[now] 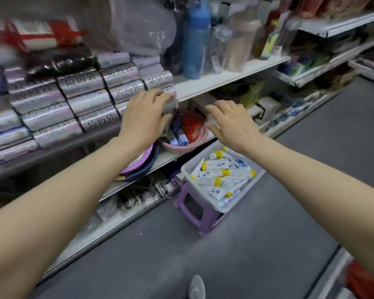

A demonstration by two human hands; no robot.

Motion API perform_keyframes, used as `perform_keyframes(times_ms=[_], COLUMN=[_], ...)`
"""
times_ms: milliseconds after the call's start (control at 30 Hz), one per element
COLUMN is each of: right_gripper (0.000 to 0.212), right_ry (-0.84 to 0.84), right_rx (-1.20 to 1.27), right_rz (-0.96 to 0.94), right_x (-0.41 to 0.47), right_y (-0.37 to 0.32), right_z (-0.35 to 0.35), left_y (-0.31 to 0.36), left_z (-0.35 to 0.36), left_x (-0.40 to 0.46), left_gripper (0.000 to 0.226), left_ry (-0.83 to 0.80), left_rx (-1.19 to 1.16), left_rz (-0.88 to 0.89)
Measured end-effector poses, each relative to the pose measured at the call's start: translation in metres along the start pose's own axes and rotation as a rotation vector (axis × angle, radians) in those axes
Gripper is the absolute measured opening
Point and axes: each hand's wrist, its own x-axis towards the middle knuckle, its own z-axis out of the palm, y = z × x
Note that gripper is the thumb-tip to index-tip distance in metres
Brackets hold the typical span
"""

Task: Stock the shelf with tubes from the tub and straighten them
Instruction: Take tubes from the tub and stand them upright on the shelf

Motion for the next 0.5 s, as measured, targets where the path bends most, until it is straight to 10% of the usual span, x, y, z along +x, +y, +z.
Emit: perform_keyframes(times_ms=[500], right_gripper=[0.046], right_ry=[-0.440], right_rx=[0.214], right_rz=[0.444], right_x=[-0.124], right_y=[0.102], right_z=[0.201], left_y=[0.096], left_z=[0.254], left_x=[0.004], left_gripper=[0.050], left_ry=[-0.482], left_rx=[-0.257], left_rz=[0.045])
